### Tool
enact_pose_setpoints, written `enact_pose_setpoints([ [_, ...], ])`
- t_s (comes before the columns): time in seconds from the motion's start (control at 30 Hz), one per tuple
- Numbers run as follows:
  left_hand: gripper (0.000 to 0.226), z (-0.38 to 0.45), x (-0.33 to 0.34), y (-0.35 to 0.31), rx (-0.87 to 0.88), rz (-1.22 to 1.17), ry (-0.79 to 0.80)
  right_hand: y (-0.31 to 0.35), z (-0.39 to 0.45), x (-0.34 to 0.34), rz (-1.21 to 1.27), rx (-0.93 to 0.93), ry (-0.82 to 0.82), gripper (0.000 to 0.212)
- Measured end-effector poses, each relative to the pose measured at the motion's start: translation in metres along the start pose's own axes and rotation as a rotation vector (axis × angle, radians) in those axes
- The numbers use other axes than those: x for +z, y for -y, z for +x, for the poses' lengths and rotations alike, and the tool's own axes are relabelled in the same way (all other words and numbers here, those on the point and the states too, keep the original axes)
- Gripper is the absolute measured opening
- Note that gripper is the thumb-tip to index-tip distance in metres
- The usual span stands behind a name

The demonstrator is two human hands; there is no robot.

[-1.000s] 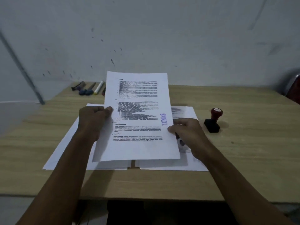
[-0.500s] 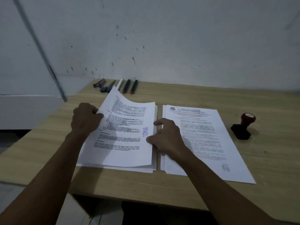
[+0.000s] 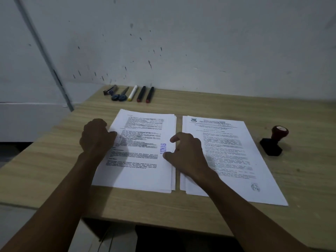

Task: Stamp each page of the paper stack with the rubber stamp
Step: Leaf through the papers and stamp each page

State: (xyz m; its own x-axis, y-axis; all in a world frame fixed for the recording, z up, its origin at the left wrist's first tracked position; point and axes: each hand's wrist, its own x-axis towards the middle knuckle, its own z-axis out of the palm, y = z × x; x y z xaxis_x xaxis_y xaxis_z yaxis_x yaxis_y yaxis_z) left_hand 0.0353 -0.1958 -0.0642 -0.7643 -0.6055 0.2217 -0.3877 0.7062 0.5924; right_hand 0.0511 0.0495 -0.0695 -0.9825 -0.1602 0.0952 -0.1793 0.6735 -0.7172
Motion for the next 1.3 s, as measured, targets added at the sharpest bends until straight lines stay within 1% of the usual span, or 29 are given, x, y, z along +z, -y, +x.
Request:
enact_pose_setpoints([
  [0.07, 0.049, -0.002, -0.001, -0.003, 0.025, 0.027, -0.020, -0.001, -0.001, -0.003, 0.018, -0.021, -0.014, 0.045],
  [0.13, 0.048, -0.004, 0.000, -0.009, 0.060, 0.018, -0.042, -0.002, -0.003, -0.009, 0.011, -0.043, -0.036, 0.043],
  [0.23, 0.037, -0.013, 0.007, -0.023, 0.151, -0.076, -0.070, -0.007, -0.007, -0.025, -0.021, -0.047, -0.102, 0.036],
  [0.33, 0.025, -0.029, 0.019, -0.047, 0.292, -0.149, -0.065, -0.021, -0.011, -0.045, -0.080, -0.042, -0.174, 0.029],
  [0.47, 0.017, -0.060, 0.039, -0.088, 0.444, -0.212, 0.022, -0.050, -0.019, -0.077, -0.101, 0.008, -0.275, 0.020],
  [0.57, 0.017, -0.084, 0.056, -0.115, 0.556, -0.254, 0.129, -0.077, -0.027, -0.100, -0.061, 0.061, -0.383, 0.015],
  [0.7, 0.021, -0.114, 0.080, -0.143, 0.708, -0.230, 0.259, -0.111, -0.037, -0.131, -0.047, 0.131, -0.589, 0.022],
  [0.8, 0.024, -0.134, 0.093, -0.162, 0.784, -0.220, 0.317, -0.130, -0.040, -0.152, -0.028, 0.200, -0.697, 0.040],
  [0.87, 0.025, -0.144, 0.099, -0.173, 0.796, -0.209, 0.355, -0.137, -0.037, -0.162, -0.021, 0.242, -0.701, 0.053],
  [0.97, 0.024, -0.153, 0.106, -0.186, 0.802, -0.212, 0.387, -0.145, -0.029, -0.174, -0.067, 0.274, -0.639, 0.072],
  [1.07, 0.024, -0.158, 0.111, -0.195, 0.805, -0.199, 0.413, -0.147, -0.021, -0.177, -0.133, 0.233, -0.553, 0.077],
  [1.13, 0.024, -0.158, 0.114, -0.199, 0.805, -0.187, 0.422, -0.148, -0.015, -0.177, -0.172, 0.210, -0.508, 0.075],
  [1.2, 0.025, -0.157, 0.116, -0.201, 0.807, -0.188, 0.425, -0.149, -0.009, -0.175, -0.196, 0.189, -0.473, 0.068],
  [1.3, 0.026, -0.154, 0.120, -0.201, 0.813, -0.171, 0.435, -0.153, -0.003, -0.171, -0.169, 0.133, -0.490, 0.038],
])
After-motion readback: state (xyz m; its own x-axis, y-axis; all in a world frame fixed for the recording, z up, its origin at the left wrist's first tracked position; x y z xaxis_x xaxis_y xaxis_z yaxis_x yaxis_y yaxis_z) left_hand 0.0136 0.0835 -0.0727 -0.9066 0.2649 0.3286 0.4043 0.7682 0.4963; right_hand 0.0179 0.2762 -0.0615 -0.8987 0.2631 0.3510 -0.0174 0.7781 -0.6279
